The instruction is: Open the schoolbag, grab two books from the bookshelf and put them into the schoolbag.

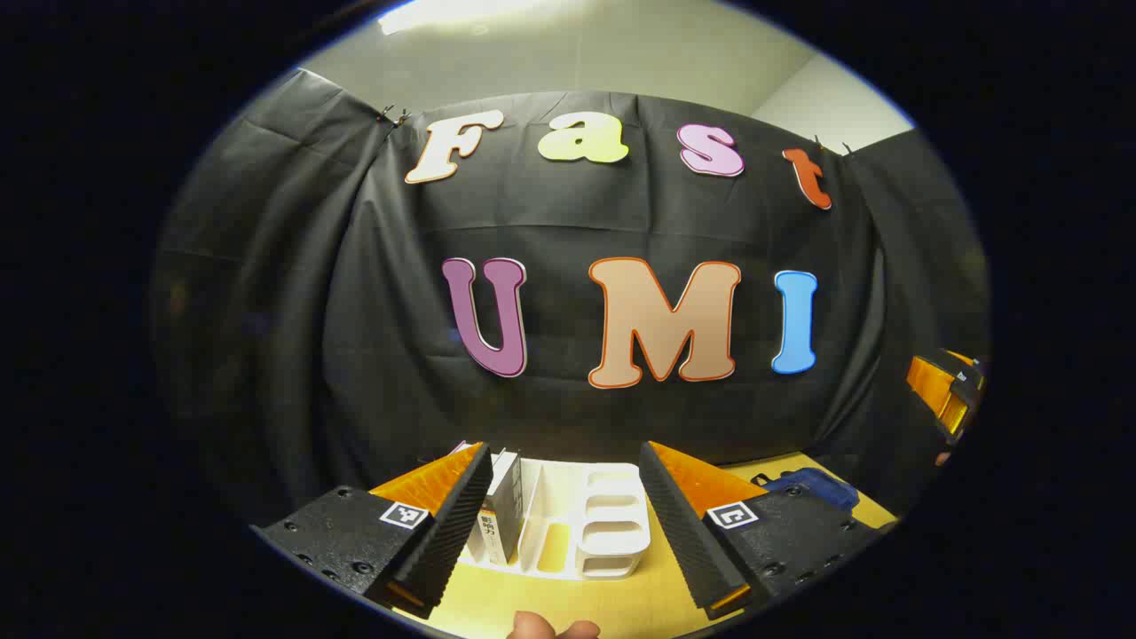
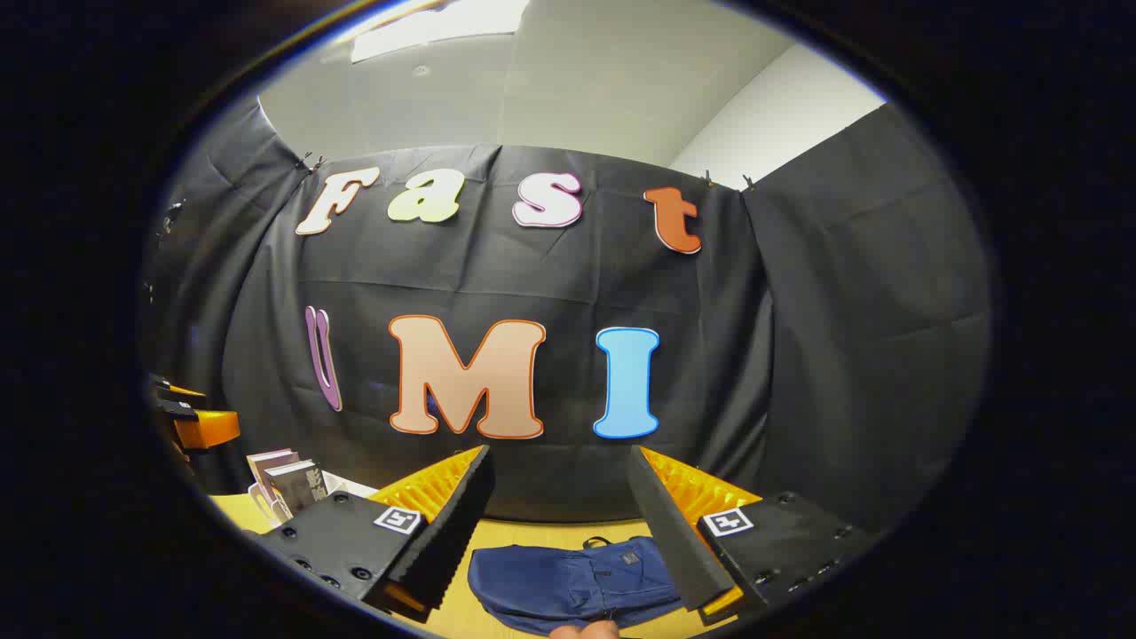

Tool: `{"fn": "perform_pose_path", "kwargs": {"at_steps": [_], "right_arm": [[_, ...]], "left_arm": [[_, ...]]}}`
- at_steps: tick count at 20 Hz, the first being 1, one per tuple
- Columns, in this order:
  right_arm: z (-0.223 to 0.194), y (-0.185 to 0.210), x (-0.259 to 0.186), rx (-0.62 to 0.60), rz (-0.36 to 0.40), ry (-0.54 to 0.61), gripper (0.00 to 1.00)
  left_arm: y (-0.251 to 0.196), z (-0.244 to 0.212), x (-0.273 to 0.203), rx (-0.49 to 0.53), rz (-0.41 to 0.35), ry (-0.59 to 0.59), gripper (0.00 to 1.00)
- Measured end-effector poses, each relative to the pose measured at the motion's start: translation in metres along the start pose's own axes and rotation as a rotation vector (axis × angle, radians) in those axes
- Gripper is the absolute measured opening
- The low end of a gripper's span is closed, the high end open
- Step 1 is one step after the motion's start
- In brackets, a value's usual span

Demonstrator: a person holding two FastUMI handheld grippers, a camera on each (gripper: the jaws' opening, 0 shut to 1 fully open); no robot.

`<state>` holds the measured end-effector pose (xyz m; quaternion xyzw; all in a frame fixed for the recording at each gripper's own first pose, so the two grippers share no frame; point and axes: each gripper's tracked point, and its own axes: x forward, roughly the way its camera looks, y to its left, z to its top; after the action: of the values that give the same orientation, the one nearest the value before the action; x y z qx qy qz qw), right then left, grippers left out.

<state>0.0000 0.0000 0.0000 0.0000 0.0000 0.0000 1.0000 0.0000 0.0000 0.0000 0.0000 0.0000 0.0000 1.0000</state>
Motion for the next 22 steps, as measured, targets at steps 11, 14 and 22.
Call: {"fn": "perform_pose_path", "kwargs": {"at_steps": [11, 14, 22], "right_arm": [[-0.001, 0.021, 0.022, -0.048, -0.034, -0.016, 0.94], [-0.001, 0.026, 0.022, -0.053, -0.051, -0.01, 1.0], [-0.014, 0.037, 0.031, -0.116, -0.065, 0.005, 0.94]], "left_arm": [[-0.001, -0.001, 0.032, 0.031, -0.066, 0.006, 0.97], [0.001, -0.001, 0.036, 0.027, -0.088, 0.004, 0.96], [0.002, -0.019, 0.05, 0.021, -0.162, 0.038, 0.96]]}}
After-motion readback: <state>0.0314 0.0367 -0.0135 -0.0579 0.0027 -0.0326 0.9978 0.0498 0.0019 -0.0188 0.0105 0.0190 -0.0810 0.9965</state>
